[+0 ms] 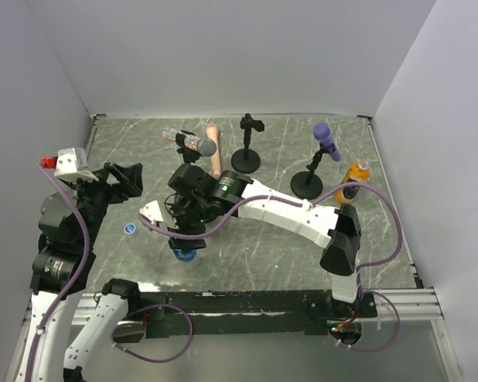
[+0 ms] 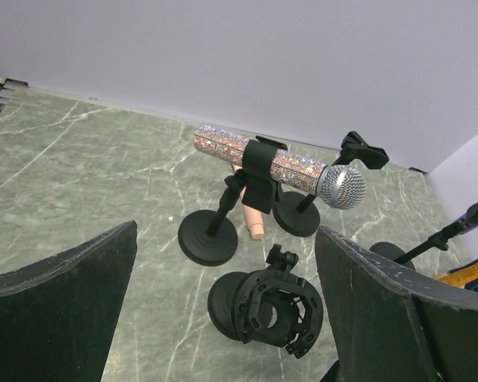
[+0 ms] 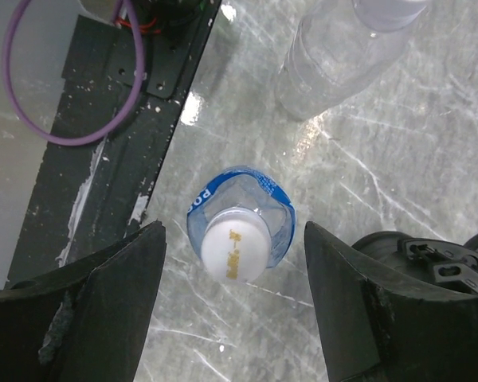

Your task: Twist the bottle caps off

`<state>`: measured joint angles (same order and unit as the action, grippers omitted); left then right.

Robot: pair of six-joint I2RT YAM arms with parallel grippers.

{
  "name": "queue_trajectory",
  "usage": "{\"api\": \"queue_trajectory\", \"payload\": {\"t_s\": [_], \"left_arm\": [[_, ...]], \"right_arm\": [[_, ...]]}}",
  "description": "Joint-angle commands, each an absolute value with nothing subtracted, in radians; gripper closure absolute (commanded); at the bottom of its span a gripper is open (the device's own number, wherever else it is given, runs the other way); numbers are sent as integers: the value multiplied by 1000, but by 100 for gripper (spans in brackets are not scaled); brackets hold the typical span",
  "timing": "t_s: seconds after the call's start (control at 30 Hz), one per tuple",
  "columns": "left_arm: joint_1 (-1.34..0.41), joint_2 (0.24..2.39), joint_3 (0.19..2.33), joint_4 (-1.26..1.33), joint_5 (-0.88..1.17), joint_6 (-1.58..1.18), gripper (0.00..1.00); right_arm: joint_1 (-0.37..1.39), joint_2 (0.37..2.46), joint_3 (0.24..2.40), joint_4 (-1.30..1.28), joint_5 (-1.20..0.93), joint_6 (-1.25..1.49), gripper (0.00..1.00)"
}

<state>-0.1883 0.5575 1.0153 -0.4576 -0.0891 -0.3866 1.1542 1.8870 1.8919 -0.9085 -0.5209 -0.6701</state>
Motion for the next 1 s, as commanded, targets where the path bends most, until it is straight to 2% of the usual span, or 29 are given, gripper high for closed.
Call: {"api": "queue_trajectory", "payload": {"t_s": [0.0,0.1,0.23,0.3,0.43,0.5,0.73,0.83,0.97], "left_arm": [[-183,540,1009,-468,-118,-387,4],[-183,532,1006,-472,-123,-387,3],[-183,526,1000,-476,-121,-388,3],[-183,526,1000,-479,-118,-387,3],[-183,526,999,-480,-100,-387,3],[-183,523,991,-476,-77,-387,3],[-183,520,967,-434,109,-365,3],[-183,517,937,-358,302,-342,3],[-183,529,859,-163,628,-356,3]], "right_arm": [[1160,1914,1911,-920,-497,-660,23],[1161,1917,1910,-923,-494,-661,27],[1163,1931,1922,-940,-495,-669,39],[1164,1928,1924,-950,-503,-672,49],[1166,1901,1902,-960,-505,-684,73],[1164,1873,1876,-959,-502,-687,80],[1117,1646,1695,-943,-560,-725,87],[1054,1511,1619,-948,-601,-727,87],[876,1396,1583,-977,-698,-690,88]]}}
